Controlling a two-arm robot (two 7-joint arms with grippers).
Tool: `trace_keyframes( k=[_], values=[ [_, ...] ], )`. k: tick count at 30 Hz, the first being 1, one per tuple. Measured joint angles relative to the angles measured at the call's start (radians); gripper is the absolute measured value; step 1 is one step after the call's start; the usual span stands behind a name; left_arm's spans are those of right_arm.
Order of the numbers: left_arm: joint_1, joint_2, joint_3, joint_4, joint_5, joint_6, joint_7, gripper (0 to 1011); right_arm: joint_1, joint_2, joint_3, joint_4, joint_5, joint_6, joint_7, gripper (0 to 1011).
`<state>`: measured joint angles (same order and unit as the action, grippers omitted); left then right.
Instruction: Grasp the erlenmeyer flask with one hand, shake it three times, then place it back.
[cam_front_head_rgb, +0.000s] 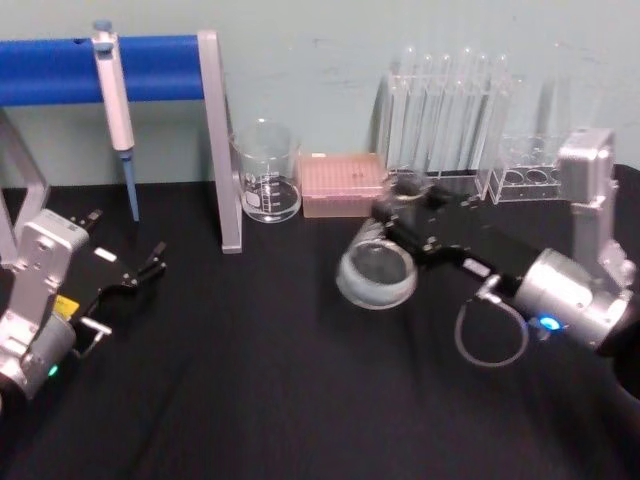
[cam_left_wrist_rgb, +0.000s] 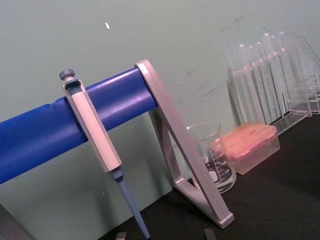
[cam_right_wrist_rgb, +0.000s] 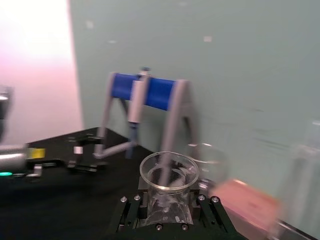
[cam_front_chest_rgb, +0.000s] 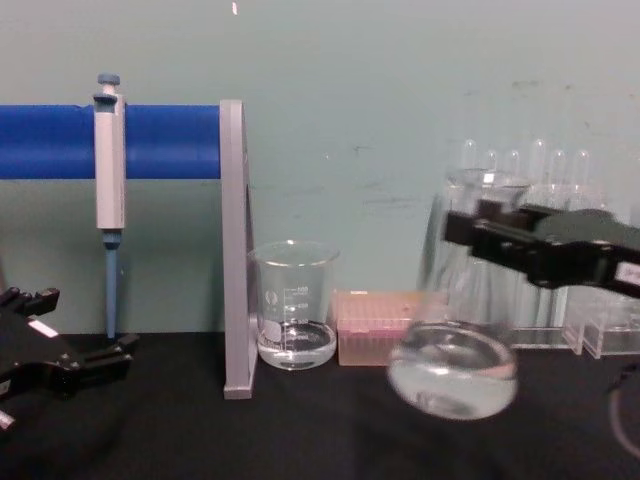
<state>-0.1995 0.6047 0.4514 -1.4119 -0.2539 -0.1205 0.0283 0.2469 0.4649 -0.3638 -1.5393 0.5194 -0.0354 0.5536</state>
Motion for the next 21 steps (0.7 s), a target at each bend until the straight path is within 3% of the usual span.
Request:
trace_keyframes(
  k=[9,21],
  values=[
    [0.0,0.0,0.0,0.0,0.0,0.0,0.0,1001,0.057,-0.009,-0.088,0.022,0.013,-0.001,0.088,453],
    [0.0,0.0,0.0,0.0,0.0,0.0,0.0,1001,0.087,0.007,-0.127,0.041,0.029,-0.02,0.112,453]
  ],
)
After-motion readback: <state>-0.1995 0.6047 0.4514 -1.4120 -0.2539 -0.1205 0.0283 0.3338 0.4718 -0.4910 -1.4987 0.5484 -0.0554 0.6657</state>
